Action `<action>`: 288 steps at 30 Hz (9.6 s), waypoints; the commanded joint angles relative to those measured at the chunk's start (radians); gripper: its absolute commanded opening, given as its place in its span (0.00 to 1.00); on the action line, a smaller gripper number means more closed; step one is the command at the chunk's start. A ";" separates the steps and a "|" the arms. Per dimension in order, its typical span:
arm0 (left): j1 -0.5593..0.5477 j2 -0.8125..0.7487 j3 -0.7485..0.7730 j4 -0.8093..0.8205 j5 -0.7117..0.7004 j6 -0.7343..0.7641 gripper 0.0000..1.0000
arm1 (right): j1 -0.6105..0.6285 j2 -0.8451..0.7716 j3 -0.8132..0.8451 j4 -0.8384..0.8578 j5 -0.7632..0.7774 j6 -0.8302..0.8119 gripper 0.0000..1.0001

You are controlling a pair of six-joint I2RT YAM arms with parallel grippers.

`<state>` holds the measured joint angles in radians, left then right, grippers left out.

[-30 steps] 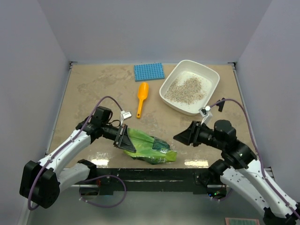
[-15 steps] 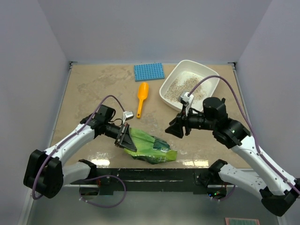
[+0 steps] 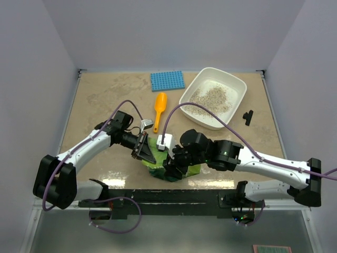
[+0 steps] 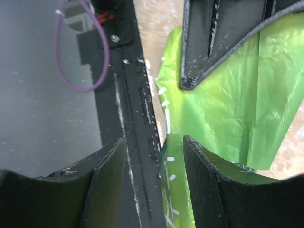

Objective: Fill the litter box with clean litter

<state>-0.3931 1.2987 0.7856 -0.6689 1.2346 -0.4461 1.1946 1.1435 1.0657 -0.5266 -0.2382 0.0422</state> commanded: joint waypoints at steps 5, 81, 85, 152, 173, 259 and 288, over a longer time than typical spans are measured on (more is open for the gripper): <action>0.007 0.002 0.015 0.008 -0.084 0.044 0.00 | 0.056 0.024 0.066 -0.068 0.235 -0.036 0.54; -0.345 -0.481 0.159 0.086 -0.626 0.717 0.63 | -0.072 -0.028 -0.030 -0.148 0.125 0.274 0.00; -0.354 -0.452 0.146 0.144 -0.601 0.747 0.63 | -0.070 -0.050 -0.044 -0.135 0.116 0.275 0.00; -0.209 -0.089 0.384 0.167 -0.670 1.357 0.00 | -0.112 -0.295 0.028 0.094 0.573 -0.304 0.98; -0.010 0.191 0.705 -0.085 0.063 1.650 0.00 | -0.122 -0.346 0.132 -0.185 0.442 -0.349 0.96; -0.039 -0.021 0.221 0.242 0.029 1.437 0.00 | -0.504 0.099 -0.010 -0.042 -0.216 -0.706 0.00; -0.092 -0.139 -0.062 0.703 -0.210 1.011 0.00 | -0.514 0.018 0.037 -0.033 -0.096 -0.581 0.00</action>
<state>-0.4786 1.1870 0.7288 -0.0856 1.0088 0.6037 0.6861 1.2083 1.0412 -0.6434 -0.4156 -0.6109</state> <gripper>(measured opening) 0.040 0.012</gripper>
